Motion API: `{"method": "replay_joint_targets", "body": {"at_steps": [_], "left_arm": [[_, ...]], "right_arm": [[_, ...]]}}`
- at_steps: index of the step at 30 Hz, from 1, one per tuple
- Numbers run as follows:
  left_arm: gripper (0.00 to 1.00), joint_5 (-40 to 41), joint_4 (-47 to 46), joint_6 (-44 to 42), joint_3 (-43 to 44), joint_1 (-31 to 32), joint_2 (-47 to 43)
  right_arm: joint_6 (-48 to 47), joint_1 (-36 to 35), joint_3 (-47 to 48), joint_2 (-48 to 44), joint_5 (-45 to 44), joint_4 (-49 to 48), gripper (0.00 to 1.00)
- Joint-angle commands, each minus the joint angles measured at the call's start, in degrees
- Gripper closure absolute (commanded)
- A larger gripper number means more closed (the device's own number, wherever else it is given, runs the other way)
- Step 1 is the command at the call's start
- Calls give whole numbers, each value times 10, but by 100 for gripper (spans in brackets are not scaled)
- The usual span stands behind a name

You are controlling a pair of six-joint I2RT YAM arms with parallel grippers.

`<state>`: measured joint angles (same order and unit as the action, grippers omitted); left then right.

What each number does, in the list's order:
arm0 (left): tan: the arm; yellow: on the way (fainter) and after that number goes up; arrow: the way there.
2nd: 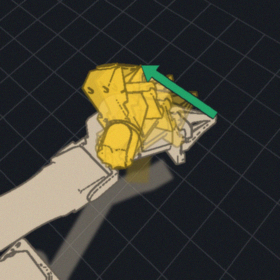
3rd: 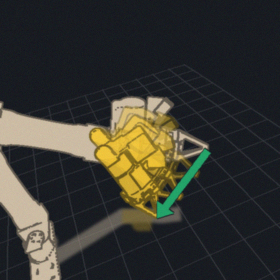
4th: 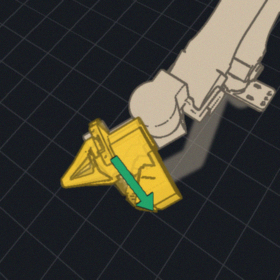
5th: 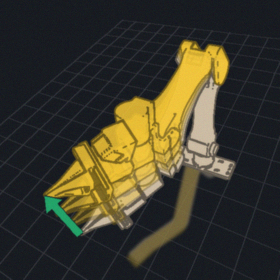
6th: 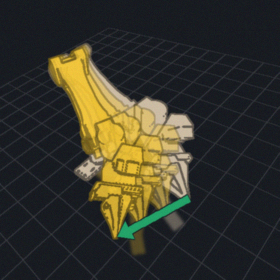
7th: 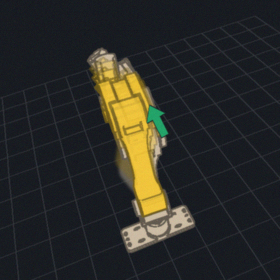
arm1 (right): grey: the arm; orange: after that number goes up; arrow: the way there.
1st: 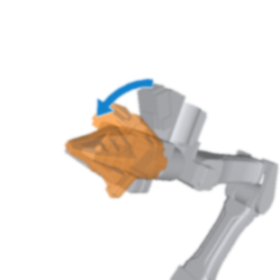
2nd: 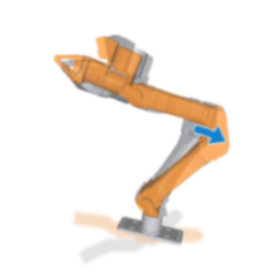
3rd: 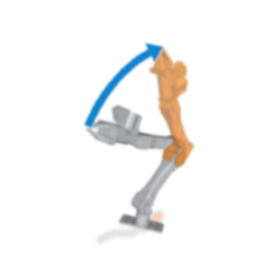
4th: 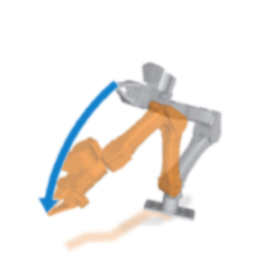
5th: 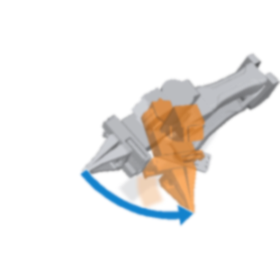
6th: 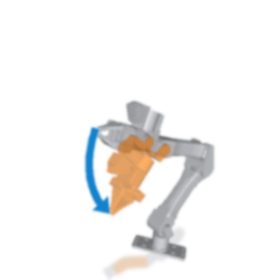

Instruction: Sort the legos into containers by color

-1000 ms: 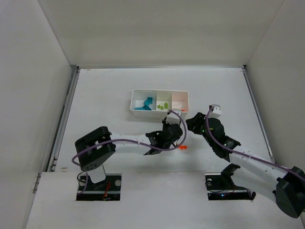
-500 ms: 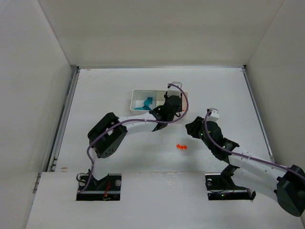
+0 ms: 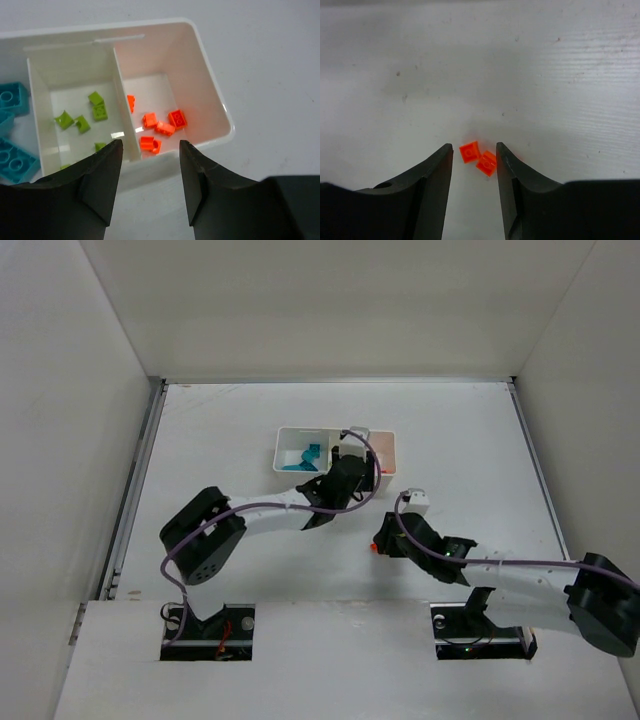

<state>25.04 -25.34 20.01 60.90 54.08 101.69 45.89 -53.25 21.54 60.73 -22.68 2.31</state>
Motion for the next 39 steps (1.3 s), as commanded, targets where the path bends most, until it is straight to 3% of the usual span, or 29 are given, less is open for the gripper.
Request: {"method": "replay_joint_targets", "body": {"at_steps": [1,13,31,39], "left_arm": [[53,-4,-24,24,-56,10,-79],[54,-3,-2,92,-223,2,-228],[54,-9,59,112,-309,-15,-344],[53,-27,62,116,-335,4,-381]], "right_arm": [[-7,-15,42,32,-19,13,55],[-63,-22,98,119,2,27,57],[-19,-64,135,178,-22,116,64],[-17,-62,155,173,-43,111,82]]}}
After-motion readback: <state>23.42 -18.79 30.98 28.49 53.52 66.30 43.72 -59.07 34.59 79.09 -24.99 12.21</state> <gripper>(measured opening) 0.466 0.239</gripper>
